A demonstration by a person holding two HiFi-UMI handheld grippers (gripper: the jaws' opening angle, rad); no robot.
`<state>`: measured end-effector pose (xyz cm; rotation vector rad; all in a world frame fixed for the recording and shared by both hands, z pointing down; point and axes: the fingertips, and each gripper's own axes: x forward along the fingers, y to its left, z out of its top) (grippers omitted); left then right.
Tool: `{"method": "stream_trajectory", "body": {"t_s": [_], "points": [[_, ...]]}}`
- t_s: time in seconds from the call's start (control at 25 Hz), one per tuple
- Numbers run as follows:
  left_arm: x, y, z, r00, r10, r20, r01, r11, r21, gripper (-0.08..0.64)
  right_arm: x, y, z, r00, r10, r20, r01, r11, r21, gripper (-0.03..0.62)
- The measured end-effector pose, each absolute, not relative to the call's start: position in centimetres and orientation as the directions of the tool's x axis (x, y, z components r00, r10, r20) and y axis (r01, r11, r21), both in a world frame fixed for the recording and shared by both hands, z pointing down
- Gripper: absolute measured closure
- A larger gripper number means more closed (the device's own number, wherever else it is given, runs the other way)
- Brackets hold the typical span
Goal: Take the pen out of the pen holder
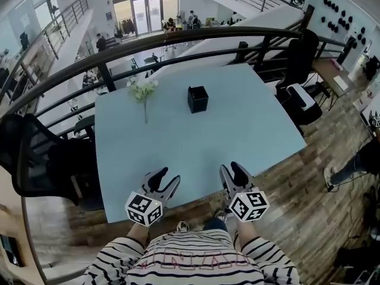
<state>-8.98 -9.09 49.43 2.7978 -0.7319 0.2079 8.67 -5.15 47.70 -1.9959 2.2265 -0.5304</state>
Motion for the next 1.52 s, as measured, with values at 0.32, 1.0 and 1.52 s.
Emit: {"method": "stream_trajectory", "body": {"t_s": [0.32,1.0,1.52], "points": [[-7.9,-13.8,50.5,0.804,-0.559,0.203,-0.594,-0.778,0.207,0.377,11.9,-13.0,47.7,-0.206,-0.968,0.142,-0.944,0.158,-0.291,0.423],[-2.0,-23.8,51.8,0.593,-0.769,0.239,-0.804,-0.549,0.228,0.377,17.2,-31.3,49.7,-0.489,-0.843,0.222,-0.868,0.445,-0.222,0.423],[-3.5,-27.3,53.2,0.435,-0.86,0.266,-0.897,-0.386,0.217,0.377,15.4,-43.5,50.6,-0.578,-0.77,0.271,-0.814,0.566,-0.131,0.424]]}}
